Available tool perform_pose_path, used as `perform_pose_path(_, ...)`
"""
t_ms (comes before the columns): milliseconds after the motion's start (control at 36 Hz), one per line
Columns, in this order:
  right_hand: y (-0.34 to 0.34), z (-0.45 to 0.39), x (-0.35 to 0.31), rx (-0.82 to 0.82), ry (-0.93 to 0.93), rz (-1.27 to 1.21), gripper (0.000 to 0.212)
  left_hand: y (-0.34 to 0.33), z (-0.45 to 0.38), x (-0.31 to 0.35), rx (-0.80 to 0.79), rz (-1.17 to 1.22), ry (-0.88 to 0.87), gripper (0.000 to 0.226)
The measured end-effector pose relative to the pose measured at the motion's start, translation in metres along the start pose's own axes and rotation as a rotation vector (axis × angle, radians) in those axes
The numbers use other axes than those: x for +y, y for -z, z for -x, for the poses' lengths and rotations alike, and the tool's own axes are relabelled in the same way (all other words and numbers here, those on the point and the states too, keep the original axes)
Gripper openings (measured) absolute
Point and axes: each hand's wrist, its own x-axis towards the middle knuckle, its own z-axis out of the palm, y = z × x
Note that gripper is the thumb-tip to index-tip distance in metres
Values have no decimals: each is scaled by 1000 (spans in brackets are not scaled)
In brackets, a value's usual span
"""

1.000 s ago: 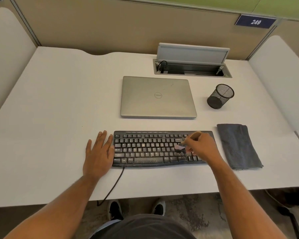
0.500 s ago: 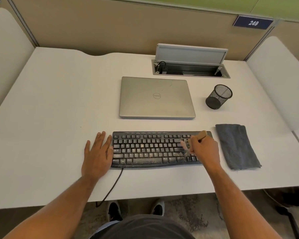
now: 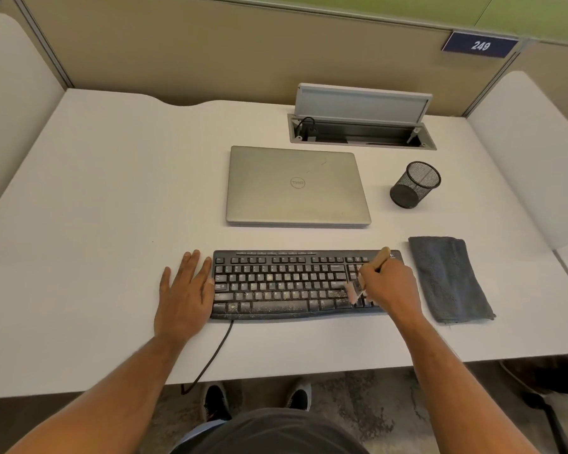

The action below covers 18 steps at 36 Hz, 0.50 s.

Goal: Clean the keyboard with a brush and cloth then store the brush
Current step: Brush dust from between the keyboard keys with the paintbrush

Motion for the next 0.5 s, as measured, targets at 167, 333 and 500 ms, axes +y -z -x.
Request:
perform_pose_path(167,-2,4,-4,27,25,-93,50,-1,1,0,0,-7,0,64)
perform_pose_path(333,-4,1,0,-67,40,-2,47,-1,0,-1,3,-10,-3,63)
perform_pose_path(500,-1,2,-7,8,64,-14,50,-1,1,-1,3,-11,-3,63)
